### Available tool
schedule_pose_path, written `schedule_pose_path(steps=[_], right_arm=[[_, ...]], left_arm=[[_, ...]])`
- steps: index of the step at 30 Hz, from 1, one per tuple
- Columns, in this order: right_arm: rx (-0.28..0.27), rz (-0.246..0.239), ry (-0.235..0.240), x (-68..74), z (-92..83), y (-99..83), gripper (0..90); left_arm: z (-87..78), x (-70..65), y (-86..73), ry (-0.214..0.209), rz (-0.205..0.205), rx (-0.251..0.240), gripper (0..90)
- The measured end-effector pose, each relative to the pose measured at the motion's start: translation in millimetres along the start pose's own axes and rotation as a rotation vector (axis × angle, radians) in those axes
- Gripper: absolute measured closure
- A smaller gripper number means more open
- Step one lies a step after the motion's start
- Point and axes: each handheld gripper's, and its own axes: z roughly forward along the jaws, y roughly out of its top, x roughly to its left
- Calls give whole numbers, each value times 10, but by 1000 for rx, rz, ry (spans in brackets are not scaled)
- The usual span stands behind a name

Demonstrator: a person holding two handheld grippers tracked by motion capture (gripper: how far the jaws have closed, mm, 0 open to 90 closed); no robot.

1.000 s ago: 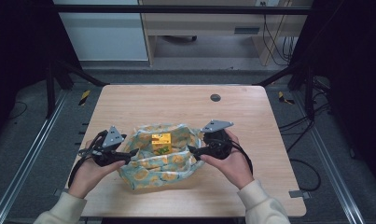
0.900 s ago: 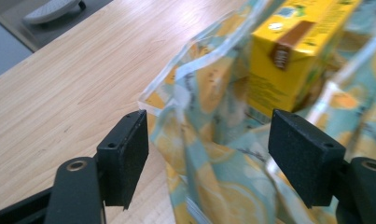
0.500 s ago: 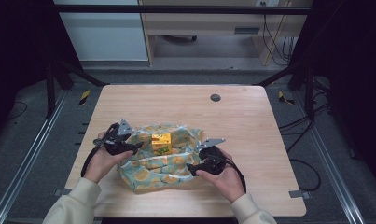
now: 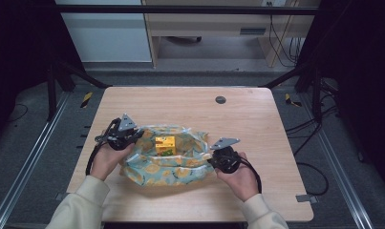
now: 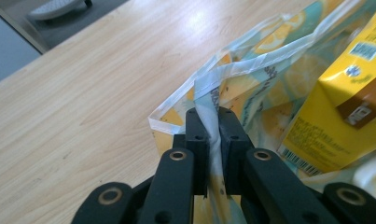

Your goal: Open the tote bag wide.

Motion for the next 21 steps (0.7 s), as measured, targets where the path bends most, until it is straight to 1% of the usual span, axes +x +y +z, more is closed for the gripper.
schedule_pose_path(steps=[1,2,3,4,5,7,8,9,10,12,13,14,15,16,17,19,20,21], right_arm=[[0,0,0,0,0,0,895],[22,-12,-13,-42,10,-62,895],[28,-16,-11,-63,29,-100,896],[29,-8,-4,-76,50,-136,895],[32,-2,1,-85,73,-167,895],[38,-4,-1,-110,105,-208,895],[46,-7,7,-124,114,-221,895],[48,-5,7,-132,120,-228,895],[49,-1,2,-139,121,-235,896],[50,0,9,-139,136,-250,896],[59,-3,5,-139,141,-259,896],[64,-10,4,-141,153,-268,897],[70,-4,7,-134,165,-276,896],[79,1,3,-127,175,-280,897],[86,-8,3,-131,186,-286,897],[87,-7,4,-130,201,-291,897],[102,-11,-3,-116,224,-295,898],[102,-11,-3,-116,224,-295,898]], left_arm=[[0,0,0,0,0,0,853],[87,-15,-44,4,3,20,855],[87,-15,-44,4,3,20,856],[165,-28,-92,17,18,52,856],[200,-34,-115,18,21,61,857],[257,-48,-159,13,19,69,858],[281,-58,-180,8,17,75,861],[303,-73,-200,7,11,70,862],[312,-77,-216,5,19,77,863],[330,-83,-255,-3,19,77,863],[340,-89,-274,-5,10,73,863],[338,-85,-289,-5,20,82,863],[346,-88,-305,-8,18,82,863],[355,-92,-315,-9,23,88,864],[364,-98,-322,-8,25,89,864],[369,-98,-326,-7,30,94,868],[376,-94,-330,-6,37,102,870],[387,-96,-336,-6,31,98,870]])
